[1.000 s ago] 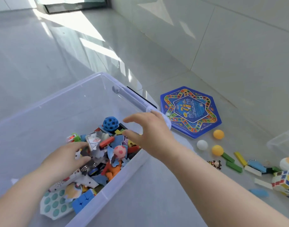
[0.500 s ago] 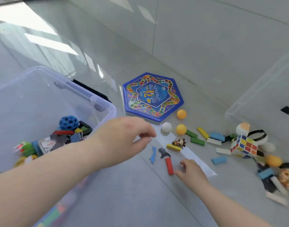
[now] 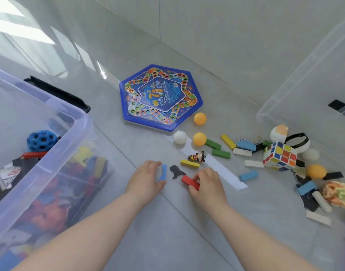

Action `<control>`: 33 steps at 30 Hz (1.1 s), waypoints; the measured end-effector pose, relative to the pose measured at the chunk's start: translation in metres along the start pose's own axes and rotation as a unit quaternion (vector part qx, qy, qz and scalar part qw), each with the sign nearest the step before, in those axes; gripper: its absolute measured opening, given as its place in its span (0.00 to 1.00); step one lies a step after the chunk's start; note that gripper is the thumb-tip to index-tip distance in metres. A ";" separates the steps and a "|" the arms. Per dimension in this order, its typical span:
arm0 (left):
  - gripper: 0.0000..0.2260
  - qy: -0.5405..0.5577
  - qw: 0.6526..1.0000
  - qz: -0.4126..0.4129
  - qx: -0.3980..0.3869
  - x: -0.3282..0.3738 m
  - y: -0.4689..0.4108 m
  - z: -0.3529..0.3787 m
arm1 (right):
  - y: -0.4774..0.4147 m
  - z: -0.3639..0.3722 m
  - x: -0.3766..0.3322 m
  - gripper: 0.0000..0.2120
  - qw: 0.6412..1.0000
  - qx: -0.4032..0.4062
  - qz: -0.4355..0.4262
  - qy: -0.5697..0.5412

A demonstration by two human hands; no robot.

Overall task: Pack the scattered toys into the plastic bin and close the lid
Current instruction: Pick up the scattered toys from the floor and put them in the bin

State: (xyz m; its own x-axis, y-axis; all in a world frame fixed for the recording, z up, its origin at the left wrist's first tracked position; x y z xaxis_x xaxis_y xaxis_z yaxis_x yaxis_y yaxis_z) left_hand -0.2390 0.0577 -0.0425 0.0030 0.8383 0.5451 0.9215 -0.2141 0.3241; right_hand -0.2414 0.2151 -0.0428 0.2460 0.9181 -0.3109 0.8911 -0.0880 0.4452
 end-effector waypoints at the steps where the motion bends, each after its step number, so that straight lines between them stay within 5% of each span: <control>1: 0.25 -0.013 1.000 0.005 -0.003 0.003 -0.004 0.002 | -0.001 -0.004 0.004 0.05 1.000 0.025 -0.008 -0.004; 6: 0.23 -0.023 0.999 -0.009 -0.040 0.003 -0.023 0.014 | -0.009 -0.022 -0.006 0.08 0.981 0.155 -0.116 0.005; 13: 0.10 -0.056 0.996 -0.006 -0.073 0.002 -0.030 0.013 | -0.019 -0.003 -0.027 0.19 0.976 0.097 -0.145 0.131; 18: 0.03 -0.060 0.998 -0.004 -0.008 0.002 -0.015 0.009 | -0.015 -0.001 -0.036 0.18 0.959 0.144 -0.157 0.186; 21: 0.06 -0.026 0.999 -0.006 0.025 0.000 -0.008 0.004 | -0.015 -0.002 -0.036 0.08 0.964 0.140 -0.145 0.174; 24: 0.08 0.028 0.999 -0.015 0.041 -0.003 -0.007 0.001 | -0.014 -0.002 -0.027 0.19 0.976 0.088 -0.110 0.164; 27: 0.11 0.057 0.996 0.003 0.067 0.005 -0.012 -0.004 | -0.009 0.009 -0.013 0.13 0.986 -0.057 -0.086 0.130; 33: 0.19 0.064 0.995 0.032 0.064 0.029 -0.026 0.004 | -0.016 -0.020 0.008 0.08 0.998 -0.042 0.000 0.036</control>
State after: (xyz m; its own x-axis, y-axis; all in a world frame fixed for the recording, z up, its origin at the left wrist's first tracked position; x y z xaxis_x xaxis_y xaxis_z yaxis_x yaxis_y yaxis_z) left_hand -0.2608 0.0898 -0.0383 0.0213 0.7528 0.6579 0.9629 -0.1926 0.1892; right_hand -0.2612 0.2314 -0.0352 0.2148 0.9436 -0.2520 0.8551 -0.0570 0.5153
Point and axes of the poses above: each hand's wrist, its own y-axis away from the middle knuckle, its own z-axis out of the palm, x = y × z, the point moved 7 cm from there along -y, towards the middle knuckle, and after that the axes turned 13 degrees about z, right-handed, at the moved point
